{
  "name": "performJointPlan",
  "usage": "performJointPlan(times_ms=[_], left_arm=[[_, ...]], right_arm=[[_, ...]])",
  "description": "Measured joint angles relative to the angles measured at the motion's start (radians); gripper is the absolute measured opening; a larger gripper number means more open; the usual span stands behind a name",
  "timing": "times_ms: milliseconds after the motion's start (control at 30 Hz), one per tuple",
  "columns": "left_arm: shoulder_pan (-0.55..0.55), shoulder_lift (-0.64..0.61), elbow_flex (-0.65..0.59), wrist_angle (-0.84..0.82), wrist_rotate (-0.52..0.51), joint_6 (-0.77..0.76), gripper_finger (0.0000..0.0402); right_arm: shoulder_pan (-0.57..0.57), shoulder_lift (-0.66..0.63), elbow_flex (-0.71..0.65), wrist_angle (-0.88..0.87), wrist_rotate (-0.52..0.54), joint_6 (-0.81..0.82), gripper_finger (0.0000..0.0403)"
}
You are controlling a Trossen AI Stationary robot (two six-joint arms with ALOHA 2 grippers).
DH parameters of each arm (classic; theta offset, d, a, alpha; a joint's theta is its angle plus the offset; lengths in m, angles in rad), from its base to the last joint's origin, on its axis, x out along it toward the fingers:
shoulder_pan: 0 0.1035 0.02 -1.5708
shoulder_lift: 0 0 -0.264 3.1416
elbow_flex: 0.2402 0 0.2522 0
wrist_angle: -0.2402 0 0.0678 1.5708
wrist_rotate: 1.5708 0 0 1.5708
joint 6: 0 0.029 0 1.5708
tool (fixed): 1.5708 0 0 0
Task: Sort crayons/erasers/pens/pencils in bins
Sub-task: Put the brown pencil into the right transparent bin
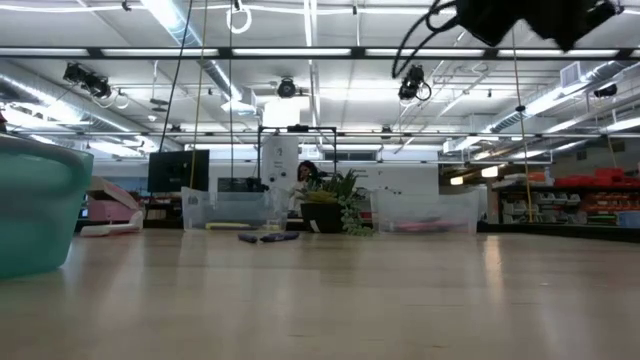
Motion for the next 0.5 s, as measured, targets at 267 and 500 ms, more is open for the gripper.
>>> performJointPlan(times_ms=[267, 500], left_arm=[[0.007, -0.041, -0.001, -0.002, 0.153, 0.089, 0.0107], [0.057, -0.089, -0.001, -0.021, 0.155, 0.153, 0.0107]], right_arm=[[0.231, 0.0, -0.108, 0.039, -0.047, 0.201, 0.0156], [0.397, -0.002, -0.153, 0.094, -0.064, 0.395, 0.0156]])
